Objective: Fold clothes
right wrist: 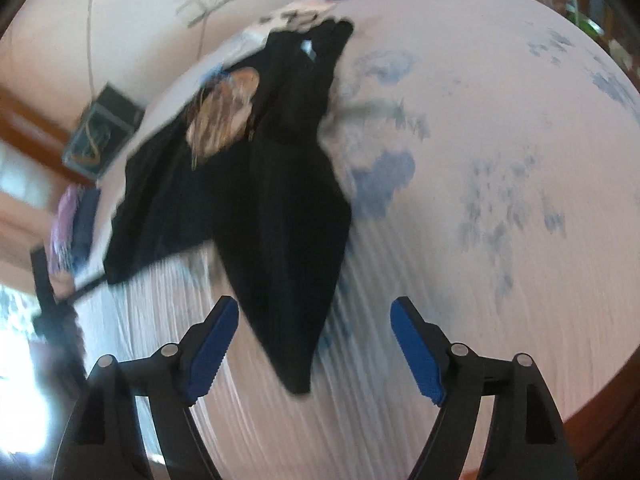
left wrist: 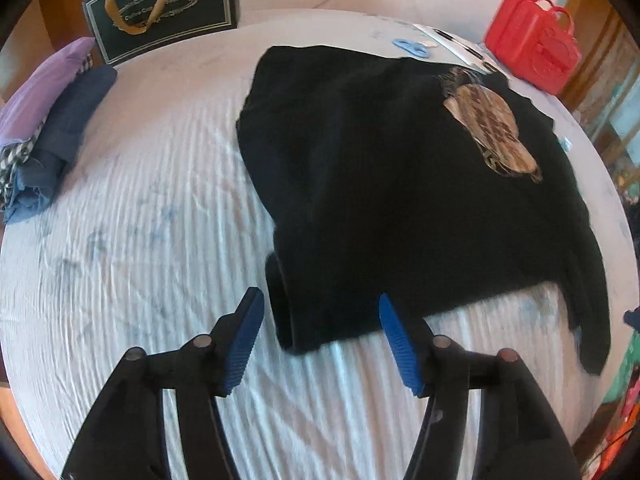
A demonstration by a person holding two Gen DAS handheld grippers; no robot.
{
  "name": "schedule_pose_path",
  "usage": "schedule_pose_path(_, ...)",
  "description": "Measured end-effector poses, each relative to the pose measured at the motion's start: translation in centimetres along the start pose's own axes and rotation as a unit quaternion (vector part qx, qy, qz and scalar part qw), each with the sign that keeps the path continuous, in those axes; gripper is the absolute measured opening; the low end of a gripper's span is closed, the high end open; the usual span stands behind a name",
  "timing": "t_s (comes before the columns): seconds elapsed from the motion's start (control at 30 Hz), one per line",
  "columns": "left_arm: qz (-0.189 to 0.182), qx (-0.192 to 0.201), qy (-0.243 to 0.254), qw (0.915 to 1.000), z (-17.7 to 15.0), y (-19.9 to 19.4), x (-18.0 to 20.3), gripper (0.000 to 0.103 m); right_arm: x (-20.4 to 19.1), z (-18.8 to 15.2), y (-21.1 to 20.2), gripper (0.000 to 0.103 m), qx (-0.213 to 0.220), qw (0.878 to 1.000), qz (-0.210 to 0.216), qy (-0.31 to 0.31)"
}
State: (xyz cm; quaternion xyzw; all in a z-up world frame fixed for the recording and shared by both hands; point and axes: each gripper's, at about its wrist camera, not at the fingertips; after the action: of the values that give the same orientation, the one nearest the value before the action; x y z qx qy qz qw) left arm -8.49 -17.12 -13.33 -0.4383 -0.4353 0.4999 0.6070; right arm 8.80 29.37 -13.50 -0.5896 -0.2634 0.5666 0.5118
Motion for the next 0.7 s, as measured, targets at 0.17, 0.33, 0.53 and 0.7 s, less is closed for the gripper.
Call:
schedule_pose_path(0.17, 0.013, -0.013, -0.023, 0.9996, 1.5, 1.9, -0.5, 0.059, 0.0, 6.4, 0.5, 0.055, 0.022, 1.000, 0.003, 0.009)
schedule_pose_path(0.33, 0.034, -0.010, -0.010, 0.9993, 1.8, 2.5, 0.1, 0.060, -0.4, 13.5, 2.8, 0.055, 0.016, 1.000, -0.022, 0.002)
schedule_pose_path(0.53, 0.036, -0.020, -0.016, 0.9990, 2.1, 2.4, 0.1, 0.060, -2.0, 18.8, 8.0, 0.061, -0.043, 0.996, -0.067, -0.042)
schedule_pose_path(0.7, 0.038, -0.022, -0.029, 0.9986, 2.0, 2.5, 0.0, 0.060, -11.2, 19.2, 7.5, 0.013, -0.039, 0.974, -0.070, -0.212)
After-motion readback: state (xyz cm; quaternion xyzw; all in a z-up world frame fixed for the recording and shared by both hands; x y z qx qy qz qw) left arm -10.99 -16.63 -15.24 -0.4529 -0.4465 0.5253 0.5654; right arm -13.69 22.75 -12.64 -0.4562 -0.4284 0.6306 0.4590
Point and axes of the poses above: each gripper's, at about its wrist camera, not at the fingertips, and y roughly the way its jaws point, x to its right, z to its top, and after that the axes turned 10 degrees about -x, right-handed
